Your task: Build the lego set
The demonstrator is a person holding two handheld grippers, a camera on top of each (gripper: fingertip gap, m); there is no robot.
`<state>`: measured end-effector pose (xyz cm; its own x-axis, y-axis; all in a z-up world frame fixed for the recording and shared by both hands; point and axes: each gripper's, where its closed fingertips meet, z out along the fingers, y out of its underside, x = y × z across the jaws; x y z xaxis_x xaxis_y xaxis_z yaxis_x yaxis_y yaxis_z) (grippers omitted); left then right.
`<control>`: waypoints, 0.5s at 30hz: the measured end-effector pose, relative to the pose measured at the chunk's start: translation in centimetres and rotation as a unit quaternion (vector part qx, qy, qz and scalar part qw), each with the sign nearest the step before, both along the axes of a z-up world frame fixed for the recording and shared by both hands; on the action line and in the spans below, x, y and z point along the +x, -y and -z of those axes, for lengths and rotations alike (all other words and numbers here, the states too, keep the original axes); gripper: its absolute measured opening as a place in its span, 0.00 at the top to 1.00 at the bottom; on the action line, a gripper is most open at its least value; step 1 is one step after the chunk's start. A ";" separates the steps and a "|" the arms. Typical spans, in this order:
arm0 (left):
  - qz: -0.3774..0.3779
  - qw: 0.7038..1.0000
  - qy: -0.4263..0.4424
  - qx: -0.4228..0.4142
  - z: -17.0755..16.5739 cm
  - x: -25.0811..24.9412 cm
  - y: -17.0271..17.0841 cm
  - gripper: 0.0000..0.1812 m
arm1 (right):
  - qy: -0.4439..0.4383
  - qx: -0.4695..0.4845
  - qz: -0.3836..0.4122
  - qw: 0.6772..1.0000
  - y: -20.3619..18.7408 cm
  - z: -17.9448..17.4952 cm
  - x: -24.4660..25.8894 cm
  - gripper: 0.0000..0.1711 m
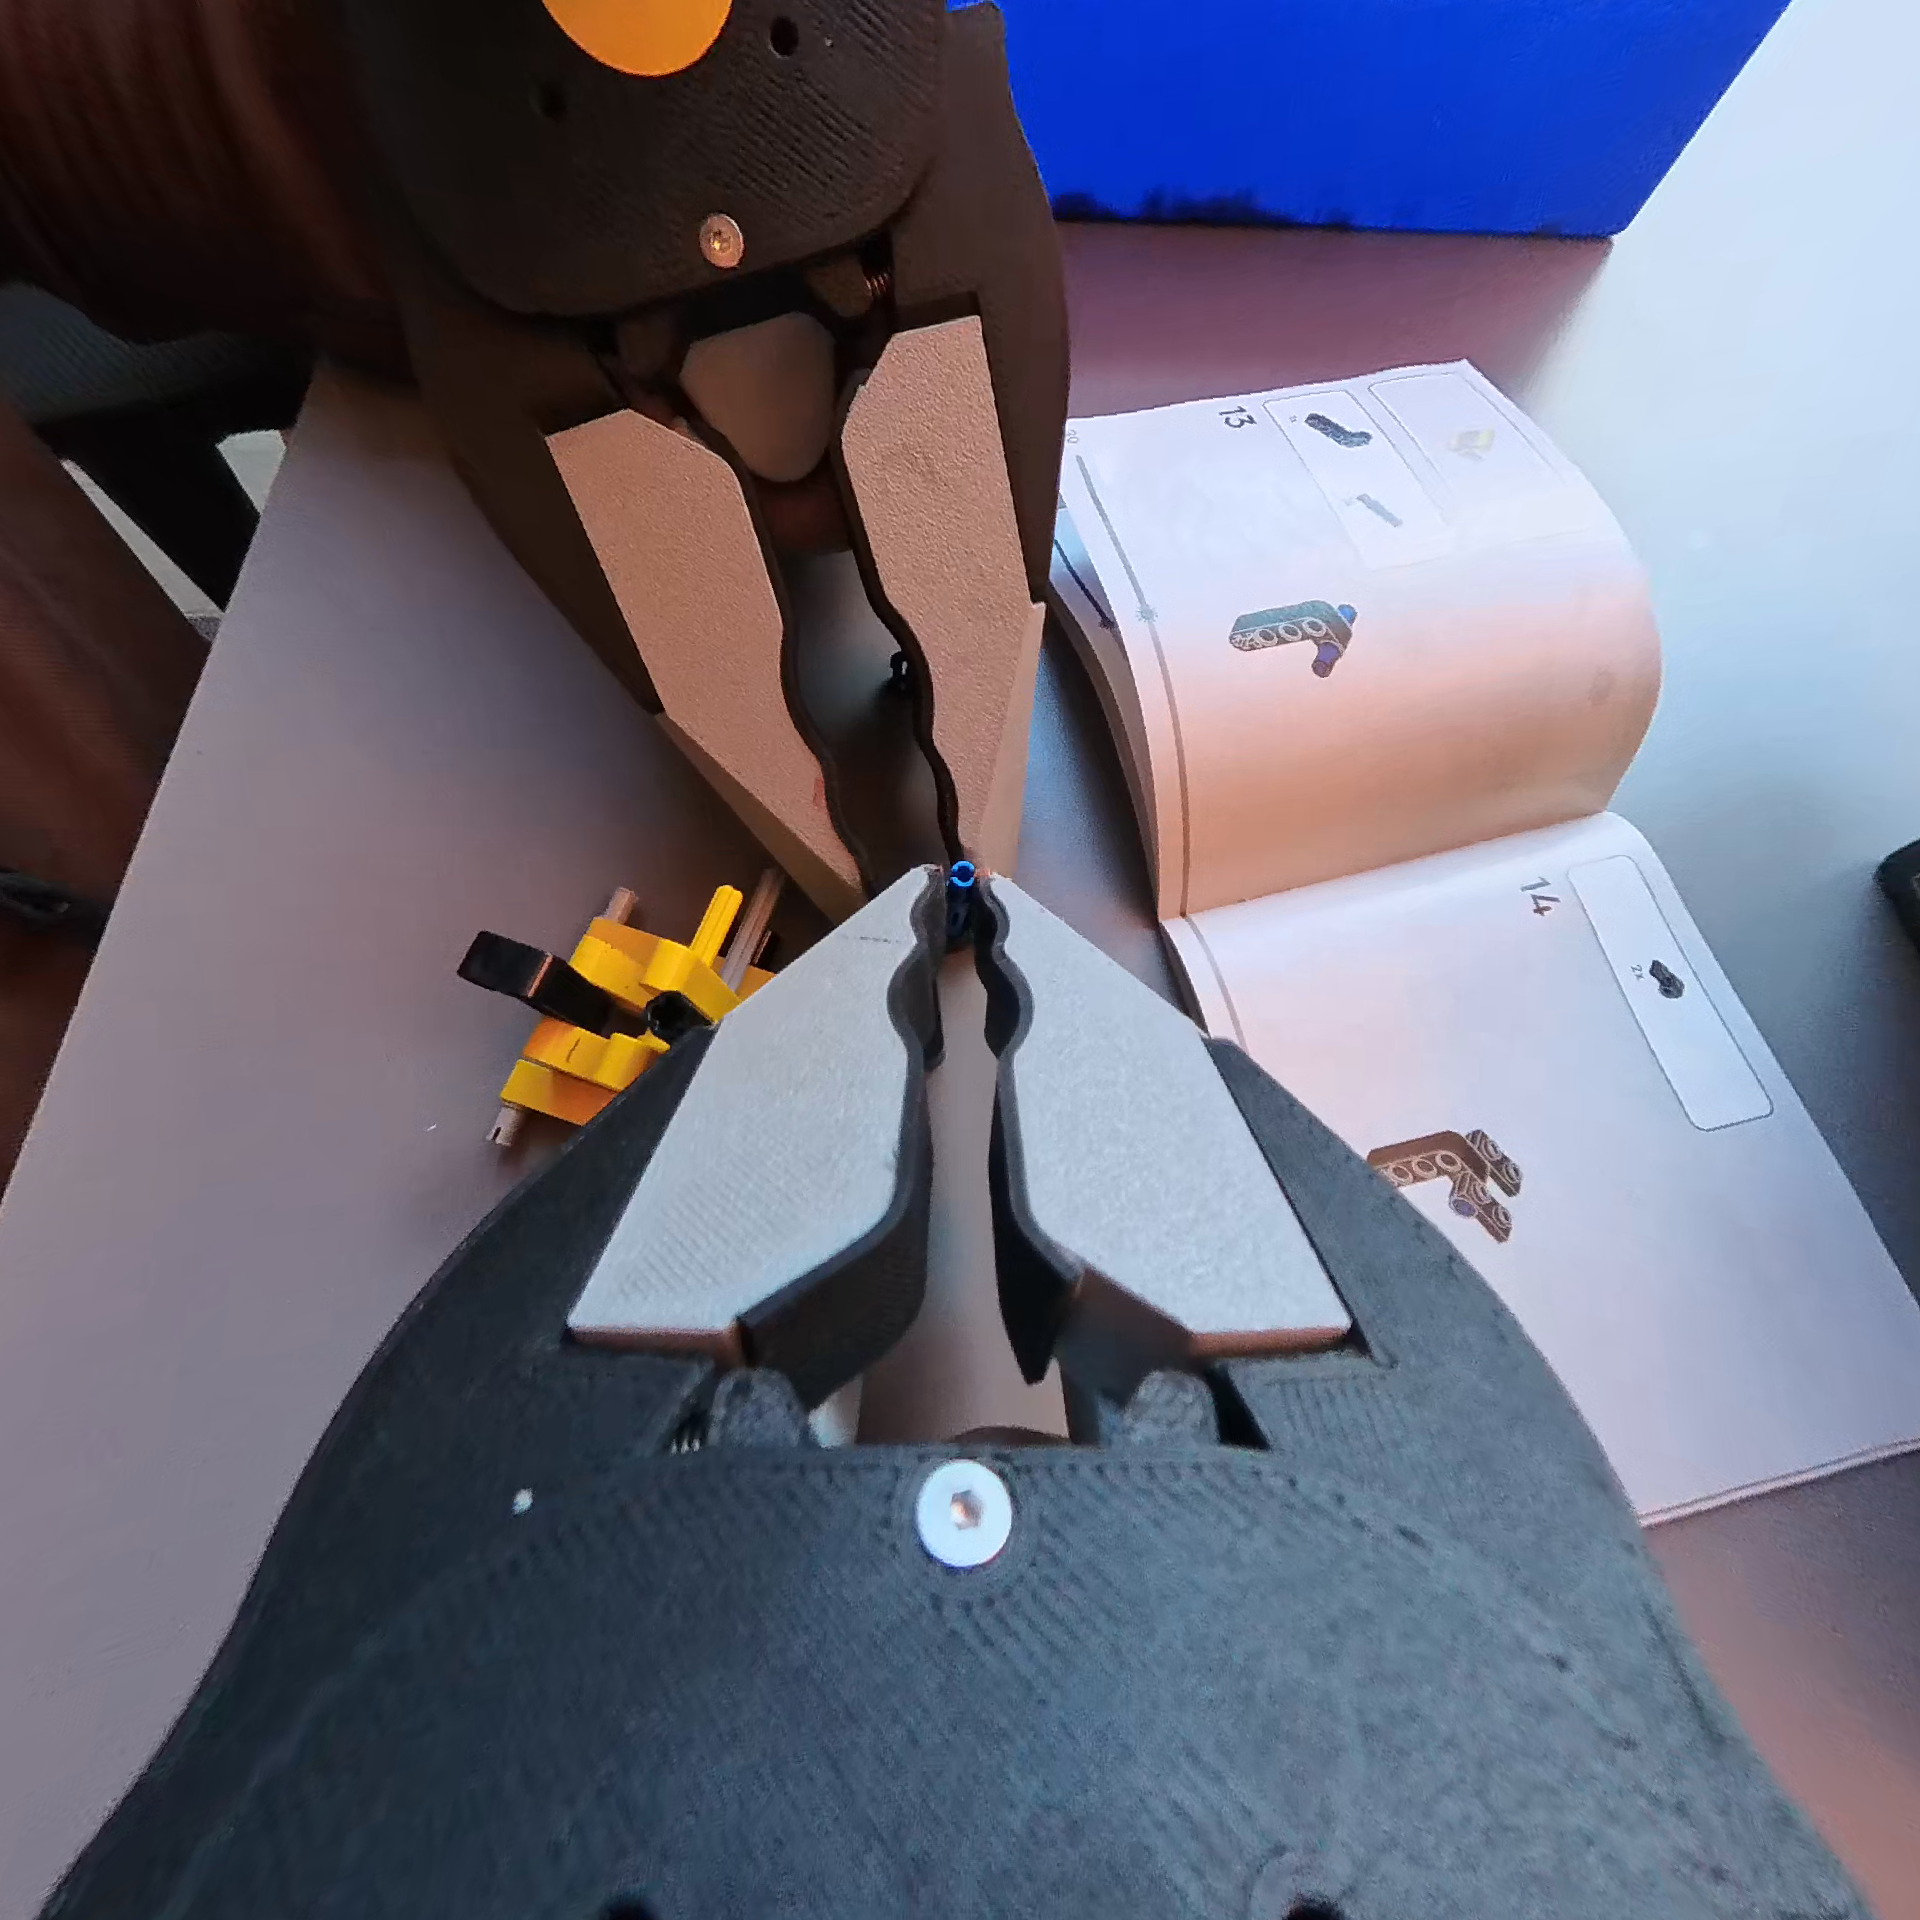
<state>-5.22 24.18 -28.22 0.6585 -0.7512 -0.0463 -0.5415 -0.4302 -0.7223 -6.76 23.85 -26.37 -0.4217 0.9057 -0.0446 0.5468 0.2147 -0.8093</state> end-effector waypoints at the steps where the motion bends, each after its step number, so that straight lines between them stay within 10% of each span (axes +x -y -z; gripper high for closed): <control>1: 0.000 1.000 0.000 0.000 0.0 0.0 0.0 0.93 | 0.001 -0.001 0.001 1.000 0.0 0.0 0.0 0.99; 15: -0.001 1.000 0.001 -0.001 0.0 0.0 0.0 0.93 | -0.006 0.061 -0.009 0.998 0.1 0.1 0.1 0.99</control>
<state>-5.24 24.17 -28.21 0.6601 -0.7499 -0.0433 -0.5395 -0.4333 -0.7220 -6.63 23.76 -26.49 -0.4385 0.8959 0.0716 0.5314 0.3227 -0.7833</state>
